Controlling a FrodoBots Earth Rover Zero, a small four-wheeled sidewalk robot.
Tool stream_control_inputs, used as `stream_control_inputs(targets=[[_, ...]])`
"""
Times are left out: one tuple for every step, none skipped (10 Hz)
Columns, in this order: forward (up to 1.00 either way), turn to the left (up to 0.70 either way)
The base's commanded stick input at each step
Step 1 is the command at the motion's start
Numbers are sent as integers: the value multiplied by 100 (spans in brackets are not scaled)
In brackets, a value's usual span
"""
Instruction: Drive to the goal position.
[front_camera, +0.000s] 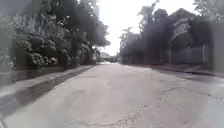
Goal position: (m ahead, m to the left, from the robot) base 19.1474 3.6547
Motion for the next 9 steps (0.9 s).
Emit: stream_control_inputs(targets=[[100,4],[100,2],[100,0],[100,0],[100,6],[100,5],[100,0],[100,0],[100,0]])
